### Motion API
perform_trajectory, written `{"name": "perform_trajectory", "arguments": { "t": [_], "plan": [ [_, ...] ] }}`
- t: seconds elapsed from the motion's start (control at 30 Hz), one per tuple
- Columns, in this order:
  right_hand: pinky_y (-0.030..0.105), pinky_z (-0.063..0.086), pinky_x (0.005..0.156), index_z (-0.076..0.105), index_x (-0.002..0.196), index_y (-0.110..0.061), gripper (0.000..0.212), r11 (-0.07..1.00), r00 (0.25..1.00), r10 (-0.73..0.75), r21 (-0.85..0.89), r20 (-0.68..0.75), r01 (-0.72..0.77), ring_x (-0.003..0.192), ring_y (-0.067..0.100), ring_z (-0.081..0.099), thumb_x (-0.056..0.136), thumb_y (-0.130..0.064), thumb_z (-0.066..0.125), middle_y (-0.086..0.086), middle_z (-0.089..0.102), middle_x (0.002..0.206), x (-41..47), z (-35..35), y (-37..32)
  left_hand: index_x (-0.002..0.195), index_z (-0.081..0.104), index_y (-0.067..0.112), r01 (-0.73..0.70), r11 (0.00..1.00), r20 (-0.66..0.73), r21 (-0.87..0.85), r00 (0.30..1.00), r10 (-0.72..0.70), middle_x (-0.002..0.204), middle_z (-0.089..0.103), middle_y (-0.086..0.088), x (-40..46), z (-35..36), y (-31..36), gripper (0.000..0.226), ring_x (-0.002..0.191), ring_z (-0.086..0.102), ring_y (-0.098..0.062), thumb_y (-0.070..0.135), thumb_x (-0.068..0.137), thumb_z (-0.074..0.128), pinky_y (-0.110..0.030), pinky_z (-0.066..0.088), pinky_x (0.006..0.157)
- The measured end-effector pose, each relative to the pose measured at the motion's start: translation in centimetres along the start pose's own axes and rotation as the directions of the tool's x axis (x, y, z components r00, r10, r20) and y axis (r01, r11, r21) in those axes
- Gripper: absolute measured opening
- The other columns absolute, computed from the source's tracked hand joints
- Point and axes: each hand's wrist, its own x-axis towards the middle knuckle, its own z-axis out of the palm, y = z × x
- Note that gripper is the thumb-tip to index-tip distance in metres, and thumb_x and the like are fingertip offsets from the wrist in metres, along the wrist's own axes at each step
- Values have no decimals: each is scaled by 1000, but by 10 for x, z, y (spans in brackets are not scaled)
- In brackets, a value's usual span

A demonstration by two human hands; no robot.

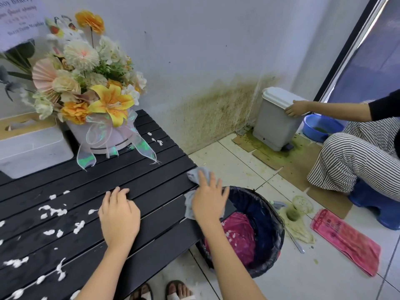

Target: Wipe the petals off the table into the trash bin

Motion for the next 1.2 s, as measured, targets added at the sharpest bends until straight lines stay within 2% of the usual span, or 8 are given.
{"name": "perform_trajectory", "arguments": {
  "t": [0.2,0.33,0.43,0.5,0.7,0.93,1.1,1.2],
  "plan": [
    [43,38,105,33,142,-18,52,935,973,218,302,-73,-187,128,31,40,92,-5,40,14,39,144,7,-13,6,110,60,0,-23,998,-10,64,1000,24,124,58,-22,-1,2,1,30,123,44,-43,2,85,44,-58,36,97],
    [45,34,110,42,137,-16,52,934,977,-75,329,-202,140,133,35,37,87,-2,39,17,40,145,4,1,-71,110,60,1,-40,994,-7,101,999,41,123,59,-21,-1,2,0,41,121,46,-43,14,80,34,-56,37,95],
    [47,10,117,32,141,-17,57,920,933,-349,224,93,322,143,36,11,88,-8,49,17,16,155,2,24,-102,111,60,2,-43,995,-14,95,999,44,124,59,-20,0,4,-1,48,122,46,-40,19,80,27,-54,37,96],
    [47,5,118,25,144,-19,62,918,892,-397,110,215,382,144,32,5,89,-16,52,12,11,157,6,33,-98,111,60,3,-53,994,-11,95,998,54,124,59,-19,1,4,-1,51,122,46,-39,22,79,24,-54,38,95],
    [39,9,117,23,146,-21,60,975,970,-214,91,117,205,145,26,10,90,-8,43,7,14,157,10,11,-31,113,59,3,-64,990,14,125,998,62,126,58,-18,0,1,0,30,124,45,-39,2,84,51,-53,36,96],
    [41,45,93,48,133,-23,50,913,991,111,401,-75,-72,122,28,48,90,1,38,4,41,145,22,-10,8,111,61,0,-69,974,108,215,993,46,116,61,-22,2,-4,7,47,112,52,-43,19,81,30,-53,43,89],
    [31,38,103,49,134,-19,44,724,991,-34,681,-127,112,130,20,43,95,-2,39,3,47,142,64,-17,-39,106,65,1,26,987,99,161,994,-42,107,62,-25,32,-6,13,30,102,53,-45,8,81,50,-52,43,86],
    [39,42,103,50,132,-26,46,693,988,-115,705,-98,151,118,20,53,93,-3,42,1,55,134,112,-11,-80,109,62,0,-10,988,55,157,998,2,111,61,-22,60,5,19,31,110,52,-41,9,81,52,-49,43,88]
  ]
}}
